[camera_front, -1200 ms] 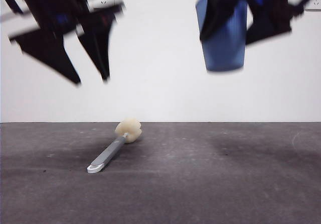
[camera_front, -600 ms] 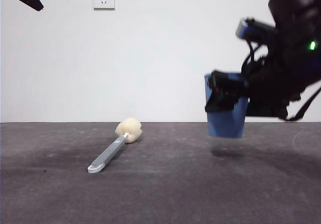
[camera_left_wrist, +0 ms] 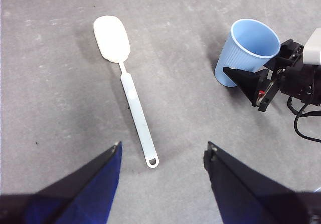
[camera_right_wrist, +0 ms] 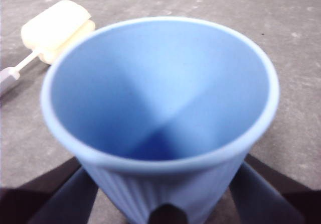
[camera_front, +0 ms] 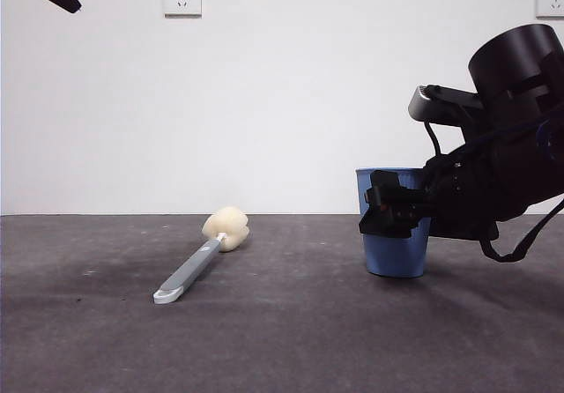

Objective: Pick up the cup brush,pick up the cup,insert the brush into the cup,clean the cup,put the cup brush back,put the cup back to the fixed position on the table

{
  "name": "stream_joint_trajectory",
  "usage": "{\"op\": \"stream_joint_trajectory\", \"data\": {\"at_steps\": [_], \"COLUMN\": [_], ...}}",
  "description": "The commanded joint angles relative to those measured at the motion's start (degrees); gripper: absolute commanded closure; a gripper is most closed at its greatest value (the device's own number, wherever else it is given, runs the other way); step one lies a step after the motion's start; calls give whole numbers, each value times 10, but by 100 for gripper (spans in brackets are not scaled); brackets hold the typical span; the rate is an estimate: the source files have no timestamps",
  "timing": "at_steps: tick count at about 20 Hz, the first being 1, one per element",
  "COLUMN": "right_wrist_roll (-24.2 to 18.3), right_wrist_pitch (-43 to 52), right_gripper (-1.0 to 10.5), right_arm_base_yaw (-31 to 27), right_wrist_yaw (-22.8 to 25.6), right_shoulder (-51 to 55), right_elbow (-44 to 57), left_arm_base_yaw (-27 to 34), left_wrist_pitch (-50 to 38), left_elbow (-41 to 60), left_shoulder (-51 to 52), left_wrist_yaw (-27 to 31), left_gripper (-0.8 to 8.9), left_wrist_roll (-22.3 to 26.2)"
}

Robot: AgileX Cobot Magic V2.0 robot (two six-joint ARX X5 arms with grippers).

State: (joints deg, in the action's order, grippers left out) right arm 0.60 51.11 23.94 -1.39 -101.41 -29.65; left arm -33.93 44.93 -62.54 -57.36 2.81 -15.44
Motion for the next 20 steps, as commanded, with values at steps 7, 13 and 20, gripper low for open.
{"op": "stream_joint_trajectory", "data": {"at_steps": [7,13,20], "right_wrist_roll": [-1,-1,5], "right_wrist_pitch": [-53,-57,-156], "right_gripper": [562,451,435], "right_arm_base_yaw": [2,2,2], "right_wrist_yaw": [0,3,2], "right_shoulder": [-9,14,110], "right_elbow": [3,3,3], "left_arm_base_yaw": [-1,-1,-1], "left_wrist_pitch": [15,24,29], "left_elbow": [3,3,3], "left_shoulder": [1,1,1], "left_wrist_yaw": [1,1,1], "left_gripper": [530,530,530], "left_wrist_roll": [7,7,7]}}
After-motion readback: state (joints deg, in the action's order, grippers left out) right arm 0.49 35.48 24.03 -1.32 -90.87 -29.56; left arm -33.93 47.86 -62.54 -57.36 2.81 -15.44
